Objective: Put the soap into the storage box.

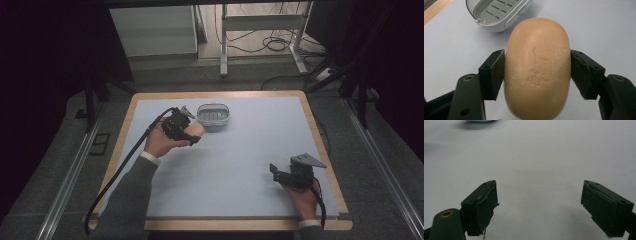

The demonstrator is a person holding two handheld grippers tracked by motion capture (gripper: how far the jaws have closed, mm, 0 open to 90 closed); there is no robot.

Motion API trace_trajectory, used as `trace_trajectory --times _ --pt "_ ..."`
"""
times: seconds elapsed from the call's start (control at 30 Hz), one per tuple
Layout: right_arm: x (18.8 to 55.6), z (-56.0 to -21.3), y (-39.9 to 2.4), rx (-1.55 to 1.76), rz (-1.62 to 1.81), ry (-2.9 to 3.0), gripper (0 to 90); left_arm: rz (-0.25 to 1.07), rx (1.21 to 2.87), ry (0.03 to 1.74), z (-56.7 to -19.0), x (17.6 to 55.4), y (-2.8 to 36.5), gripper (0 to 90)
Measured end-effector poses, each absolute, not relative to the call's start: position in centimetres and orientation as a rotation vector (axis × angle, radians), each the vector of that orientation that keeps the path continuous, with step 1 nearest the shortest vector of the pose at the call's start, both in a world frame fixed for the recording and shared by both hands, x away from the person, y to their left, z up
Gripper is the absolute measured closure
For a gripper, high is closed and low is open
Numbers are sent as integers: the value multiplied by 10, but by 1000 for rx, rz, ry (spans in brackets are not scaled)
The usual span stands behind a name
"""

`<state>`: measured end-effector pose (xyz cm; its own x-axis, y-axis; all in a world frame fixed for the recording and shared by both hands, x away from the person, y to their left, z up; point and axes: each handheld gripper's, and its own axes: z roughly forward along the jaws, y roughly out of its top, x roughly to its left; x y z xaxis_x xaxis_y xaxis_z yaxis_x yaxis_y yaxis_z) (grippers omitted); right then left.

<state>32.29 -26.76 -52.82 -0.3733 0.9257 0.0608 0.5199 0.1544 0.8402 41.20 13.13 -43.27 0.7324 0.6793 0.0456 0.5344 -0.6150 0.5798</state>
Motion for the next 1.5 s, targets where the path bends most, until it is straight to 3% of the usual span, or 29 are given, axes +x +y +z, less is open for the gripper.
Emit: trace_trajectory --times 1.5 --pt "323 -528 -267 1370 1119 1965 141 327 2355 900 -439 450 109 323"
